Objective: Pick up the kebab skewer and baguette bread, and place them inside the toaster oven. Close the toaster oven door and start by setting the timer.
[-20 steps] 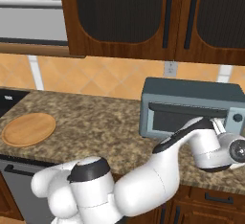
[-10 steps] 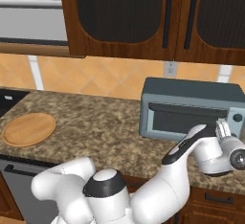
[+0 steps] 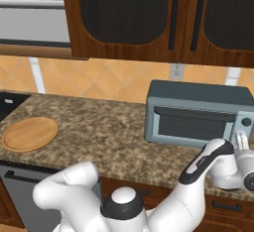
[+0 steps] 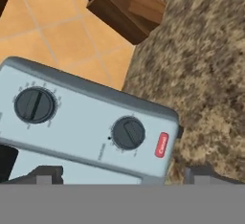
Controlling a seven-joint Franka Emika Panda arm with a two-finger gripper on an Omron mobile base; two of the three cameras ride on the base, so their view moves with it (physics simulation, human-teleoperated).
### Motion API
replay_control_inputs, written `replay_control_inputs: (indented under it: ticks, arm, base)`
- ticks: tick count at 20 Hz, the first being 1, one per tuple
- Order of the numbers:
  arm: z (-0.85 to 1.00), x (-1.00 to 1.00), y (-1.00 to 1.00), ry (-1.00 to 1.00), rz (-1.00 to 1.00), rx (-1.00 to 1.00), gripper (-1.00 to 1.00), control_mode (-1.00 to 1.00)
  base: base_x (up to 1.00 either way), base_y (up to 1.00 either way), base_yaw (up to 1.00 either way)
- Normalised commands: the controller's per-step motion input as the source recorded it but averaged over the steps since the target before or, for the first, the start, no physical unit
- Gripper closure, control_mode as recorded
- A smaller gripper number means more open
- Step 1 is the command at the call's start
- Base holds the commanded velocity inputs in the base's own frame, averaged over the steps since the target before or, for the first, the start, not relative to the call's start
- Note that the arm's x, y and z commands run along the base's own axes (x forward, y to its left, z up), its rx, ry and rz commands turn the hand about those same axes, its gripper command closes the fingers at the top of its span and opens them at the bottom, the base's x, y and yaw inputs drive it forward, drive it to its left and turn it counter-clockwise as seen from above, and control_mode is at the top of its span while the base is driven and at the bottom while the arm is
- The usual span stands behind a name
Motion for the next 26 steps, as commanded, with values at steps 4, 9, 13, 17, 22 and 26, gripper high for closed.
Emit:
replay_control_inputs:
  ticks: [4, 9, 13, 17, 22, 26]
  arm:
    - [0.00, 0.14, -0.25, -0.04, -0.02, 0.00, -1.00, -1.00]
    - [0.00, 0.27, 0.00, 0.00, -0.05, 0.00, -1.00, -1.00]
    - [0.00, 0.36, 0.00, 0.00, -0.03, 0.00, -1.00, -1.00]
    - [-0.03, 0.37, 0.00, 0.00, -0.01, 0.00, -1.00, -1.00]
    - [-0.14, 0.14, -0.06, 0.00, 0.00, 0.00, -1.00, -1.00]
    - [-0.23, 0.01, -0.13, 0.00, 0.00, 0.00, -1.00, -1.00]
  base:
    - [0.00, 0.00, 0.00]
    - [0.00, 0.00, 0.00]
    - [0.00, 0.00, 0.00]
    - [0.00, 0.00, 0.00]
    - [0.00, 0.00, 0.00]
    - [0.00, 0.00, 0.00]
